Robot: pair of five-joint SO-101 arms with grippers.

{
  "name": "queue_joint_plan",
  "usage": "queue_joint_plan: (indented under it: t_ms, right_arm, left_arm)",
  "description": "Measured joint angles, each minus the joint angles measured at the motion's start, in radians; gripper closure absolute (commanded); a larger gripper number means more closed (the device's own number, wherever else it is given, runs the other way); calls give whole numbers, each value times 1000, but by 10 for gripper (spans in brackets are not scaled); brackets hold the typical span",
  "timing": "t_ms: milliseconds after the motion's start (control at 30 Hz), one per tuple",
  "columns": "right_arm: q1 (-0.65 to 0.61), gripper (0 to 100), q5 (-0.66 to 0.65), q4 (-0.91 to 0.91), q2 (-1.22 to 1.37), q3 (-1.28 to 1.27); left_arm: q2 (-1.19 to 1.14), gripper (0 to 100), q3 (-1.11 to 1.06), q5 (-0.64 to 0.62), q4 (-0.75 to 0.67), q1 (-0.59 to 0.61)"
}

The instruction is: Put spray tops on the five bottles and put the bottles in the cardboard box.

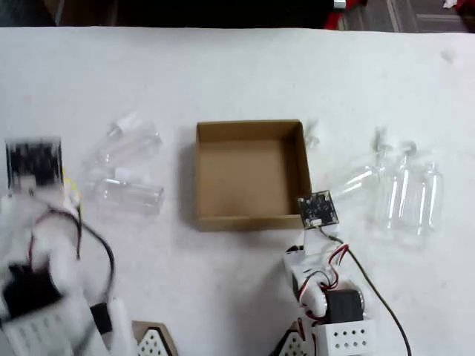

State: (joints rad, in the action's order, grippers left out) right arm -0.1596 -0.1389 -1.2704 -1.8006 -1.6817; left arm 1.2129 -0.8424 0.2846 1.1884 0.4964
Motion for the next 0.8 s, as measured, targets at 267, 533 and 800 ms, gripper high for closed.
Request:
queue_joint_plan:
  t_ms: [267, 533, 800]
  right_arm:
    - [0, 981, 0, 0, 0, 0]
    - [0, 979, 0, 0, 0, 0]
    - [0, 978, 0, 0, 0, 0]
  left_arm:
    - [-528, 902, 296, -153, 172, 0]
    - [-606, 902, 348, -470, 140, 0]
    - [-612, 889, 215, -792, -66, 0]
